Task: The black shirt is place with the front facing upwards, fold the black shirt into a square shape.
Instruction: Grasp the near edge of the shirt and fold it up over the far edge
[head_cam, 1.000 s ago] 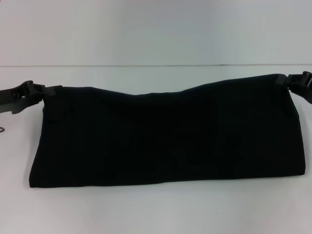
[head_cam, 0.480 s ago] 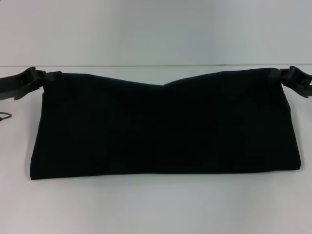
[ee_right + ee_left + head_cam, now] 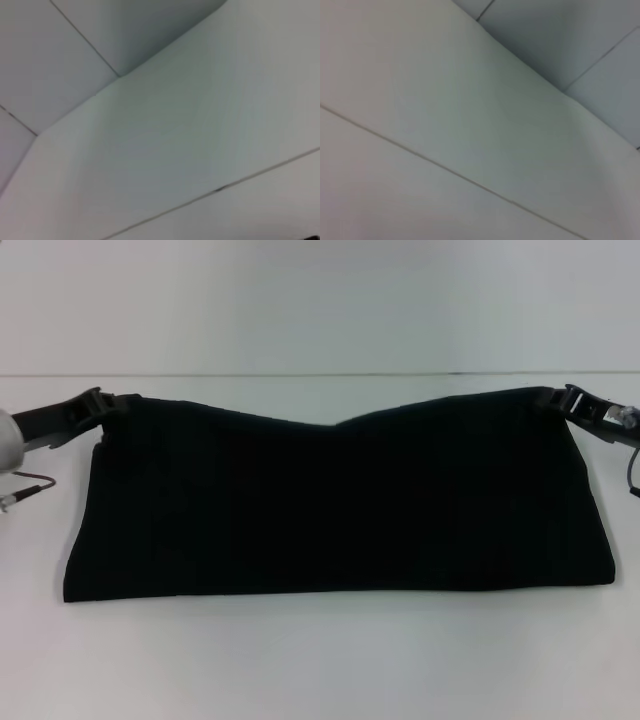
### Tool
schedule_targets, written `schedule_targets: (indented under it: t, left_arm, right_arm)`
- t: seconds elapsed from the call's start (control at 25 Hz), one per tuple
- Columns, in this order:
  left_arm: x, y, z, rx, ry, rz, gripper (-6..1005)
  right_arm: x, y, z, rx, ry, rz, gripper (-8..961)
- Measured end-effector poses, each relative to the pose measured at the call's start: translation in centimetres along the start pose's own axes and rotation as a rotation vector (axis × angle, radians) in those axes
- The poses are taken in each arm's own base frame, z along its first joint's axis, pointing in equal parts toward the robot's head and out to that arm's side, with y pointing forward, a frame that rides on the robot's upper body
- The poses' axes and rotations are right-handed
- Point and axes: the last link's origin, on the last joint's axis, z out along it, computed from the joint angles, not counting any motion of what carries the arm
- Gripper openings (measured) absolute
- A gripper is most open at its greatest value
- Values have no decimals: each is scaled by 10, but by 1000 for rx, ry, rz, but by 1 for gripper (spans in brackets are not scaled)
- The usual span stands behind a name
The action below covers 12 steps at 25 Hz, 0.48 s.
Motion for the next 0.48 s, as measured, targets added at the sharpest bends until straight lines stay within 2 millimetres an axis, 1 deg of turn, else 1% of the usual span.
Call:
schedule_targets:
  t: [0.16, 0.36, 0.48]
  left_arm:
    - [-6, 0, 9, 41, 21, -6, 149]
    - [-11, 1, 15, 70, 60, -15, 169]
    - [-14, 3, 18, 69, 69, -18, 180]
  right_arm:
    - [4, -2, 4, 42, -21, -15, 46]
    - [4, 0, 6, 33, -55, -79, 67]
    - [5, 0, 6, 30, -61, -94, 180]
